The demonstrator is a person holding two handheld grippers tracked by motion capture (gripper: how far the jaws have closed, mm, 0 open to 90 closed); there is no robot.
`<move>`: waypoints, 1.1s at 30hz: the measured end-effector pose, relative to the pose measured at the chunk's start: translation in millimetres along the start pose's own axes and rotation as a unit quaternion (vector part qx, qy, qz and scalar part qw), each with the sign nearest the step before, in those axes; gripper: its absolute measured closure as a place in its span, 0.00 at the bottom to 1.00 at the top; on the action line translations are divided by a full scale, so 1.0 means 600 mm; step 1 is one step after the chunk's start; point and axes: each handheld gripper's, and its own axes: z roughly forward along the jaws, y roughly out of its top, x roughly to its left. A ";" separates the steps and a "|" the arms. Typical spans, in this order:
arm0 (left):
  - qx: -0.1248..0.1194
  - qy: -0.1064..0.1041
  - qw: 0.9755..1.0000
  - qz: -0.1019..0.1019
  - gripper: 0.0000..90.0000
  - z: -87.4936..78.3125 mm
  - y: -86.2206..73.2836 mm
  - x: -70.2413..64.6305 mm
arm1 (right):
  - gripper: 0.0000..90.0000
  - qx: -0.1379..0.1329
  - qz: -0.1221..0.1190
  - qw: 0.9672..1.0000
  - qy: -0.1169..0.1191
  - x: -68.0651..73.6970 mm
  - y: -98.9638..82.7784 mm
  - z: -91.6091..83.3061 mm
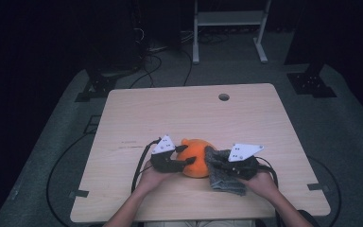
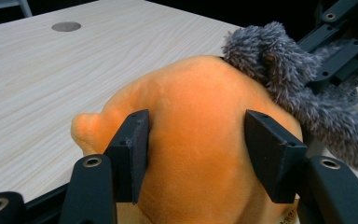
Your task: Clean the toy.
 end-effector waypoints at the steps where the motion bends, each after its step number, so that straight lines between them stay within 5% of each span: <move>1: -0.001 -0.003 1.000 -0.003 0.47 0.000 -0.001 0.001 | 0.88 0.001 0.005 1.000 0.000 -0.002 -0.005 -0.002; 12: -0.006 0.001 1.000 -0.010 0.40 -0.006 -0.008 0.008 | 0.88 0.034 0.044 0.998 -0.014 -0.020 -0.052 -0.019; 18: -0.003 0.003 1.000 0.007 0.42 -0.002 -0.008 0.000 | 0.88 -0.031 0.050 0.998 0.018 -0.013 -0.014 -0.026; 25: 0.008 -0.001 0.999 0.033 0.44 -0.006 -0.008 -0.007 | 0.88 -0.032 0.038 0.998 0.024 -0.019 0.022 0.009; 33: 0.006 -0.008 1.000 0.021 0.44 -0.008 -0.010 -0.003 | 0.88 -0.015 0.059 0.998 0.016 -0.031 -0.011 0.001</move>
